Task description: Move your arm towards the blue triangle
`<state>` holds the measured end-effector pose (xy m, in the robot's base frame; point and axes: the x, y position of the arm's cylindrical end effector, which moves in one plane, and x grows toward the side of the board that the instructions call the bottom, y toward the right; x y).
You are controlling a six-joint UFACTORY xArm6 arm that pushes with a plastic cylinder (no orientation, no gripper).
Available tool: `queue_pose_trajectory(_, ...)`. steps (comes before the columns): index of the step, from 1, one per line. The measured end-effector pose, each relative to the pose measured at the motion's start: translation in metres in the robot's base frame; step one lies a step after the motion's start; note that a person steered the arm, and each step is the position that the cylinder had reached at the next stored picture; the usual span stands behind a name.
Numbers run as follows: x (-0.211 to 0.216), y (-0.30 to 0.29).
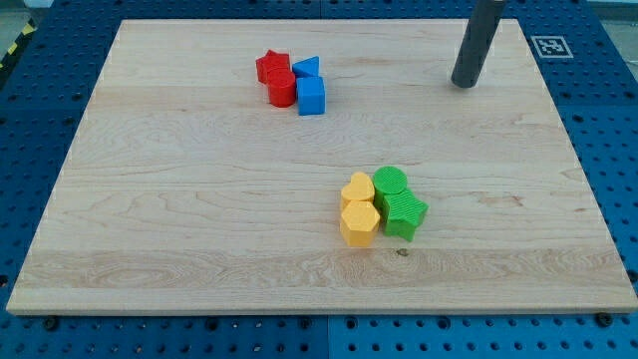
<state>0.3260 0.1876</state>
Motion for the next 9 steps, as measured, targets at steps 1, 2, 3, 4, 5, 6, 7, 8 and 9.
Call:
queue_pose_trajectory(1,0.000,0.000)
queue_pose_trajectory(2,0.003,0.000)
queue_pose_trajectory(3,0.003,0.000)
queue_pose_trajectory(4,0.003,0.000)
queue_pose_trajectory(5,0.008,0.000)
queue_pose_trajectory(6,0.014,0.000)
queue_pose_trajectory(7,0.018,0.000)
queue_pose_trajectory(8,0.021,0.001)
queue_pose_trajectory(9,0.021,0.004)
